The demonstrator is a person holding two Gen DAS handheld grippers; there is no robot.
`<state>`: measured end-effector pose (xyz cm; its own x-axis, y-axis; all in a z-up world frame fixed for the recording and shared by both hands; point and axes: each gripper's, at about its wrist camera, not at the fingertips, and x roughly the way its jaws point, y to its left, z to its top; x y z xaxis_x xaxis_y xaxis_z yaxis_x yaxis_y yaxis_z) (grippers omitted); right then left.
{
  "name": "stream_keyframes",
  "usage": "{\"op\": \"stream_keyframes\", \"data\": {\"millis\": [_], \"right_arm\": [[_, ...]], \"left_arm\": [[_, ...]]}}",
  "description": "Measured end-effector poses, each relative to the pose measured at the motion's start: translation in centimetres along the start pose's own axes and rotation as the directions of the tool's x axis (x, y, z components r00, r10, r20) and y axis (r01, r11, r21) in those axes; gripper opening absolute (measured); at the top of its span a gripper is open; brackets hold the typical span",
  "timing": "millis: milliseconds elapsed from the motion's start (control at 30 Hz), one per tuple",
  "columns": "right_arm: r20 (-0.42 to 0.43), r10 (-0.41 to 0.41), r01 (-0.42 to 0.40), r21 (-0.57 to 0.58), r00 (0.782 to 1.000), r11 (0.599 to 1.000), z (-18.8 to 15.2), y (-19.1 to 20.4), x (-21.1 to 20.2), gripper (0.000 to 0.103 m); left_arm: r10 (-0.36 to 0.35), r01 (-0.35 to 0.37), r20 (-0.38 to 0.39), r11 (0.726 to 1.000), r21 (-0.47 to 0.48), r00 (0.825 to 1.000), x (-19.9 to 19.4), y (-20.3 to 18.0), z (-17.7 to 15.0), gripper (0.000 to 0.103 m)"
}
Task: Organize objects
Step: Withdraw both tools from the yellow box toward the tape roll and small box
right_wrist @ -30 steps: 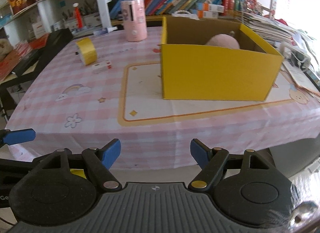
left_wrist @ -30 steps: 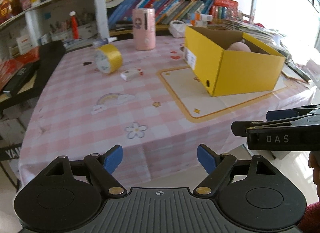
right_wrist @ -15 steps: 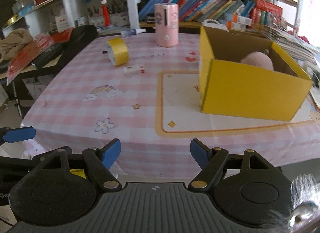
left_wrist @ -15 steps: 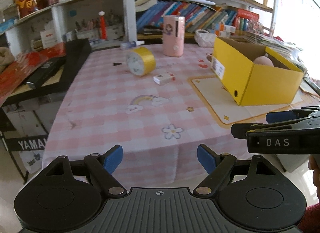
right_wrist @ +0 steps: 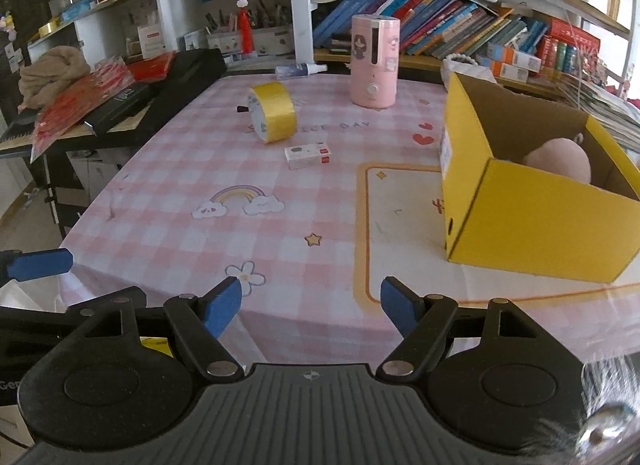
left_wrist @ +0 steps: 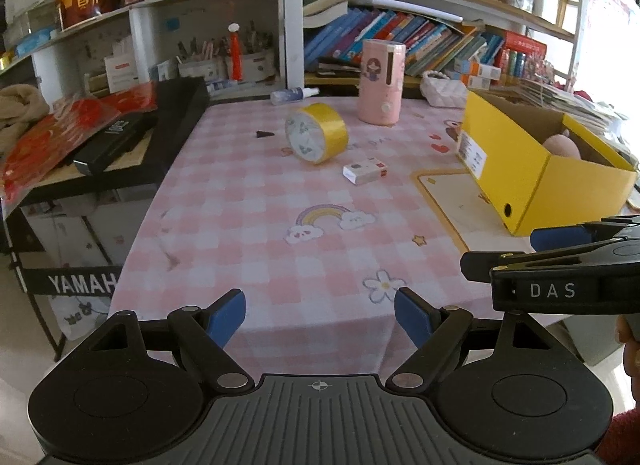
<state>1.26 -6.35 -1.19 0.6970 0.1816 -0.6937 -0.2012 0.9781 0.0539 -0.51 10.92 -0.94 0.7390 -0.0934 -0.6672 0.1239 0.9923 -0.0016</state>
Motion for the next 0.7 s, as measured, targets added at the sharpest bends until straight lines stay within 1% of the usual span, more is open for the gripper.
{"op": "stream_keyframes", "data": {"millis": [300, 700], "right_arm": [[0.003, 0.02, -0.019, -0.024, 1.0, 1.0, 3.1, -0.5, 3.0, 0.075], [-0.001, 0.036, -0.036, -0.038, 0.999, 0.999, 7.9, -2.6, 7.7, 0.075]], "left_arm": [[0.022, -0.021, 0.007, 0.999, -0.025, 1.0, 2.8, 0.6, 2.6, 0.084], [0.038, -0.038, 0.001, 0.998, -0.051, 0.999, 7.3, 0.6, 6.7, 0.084]]}}
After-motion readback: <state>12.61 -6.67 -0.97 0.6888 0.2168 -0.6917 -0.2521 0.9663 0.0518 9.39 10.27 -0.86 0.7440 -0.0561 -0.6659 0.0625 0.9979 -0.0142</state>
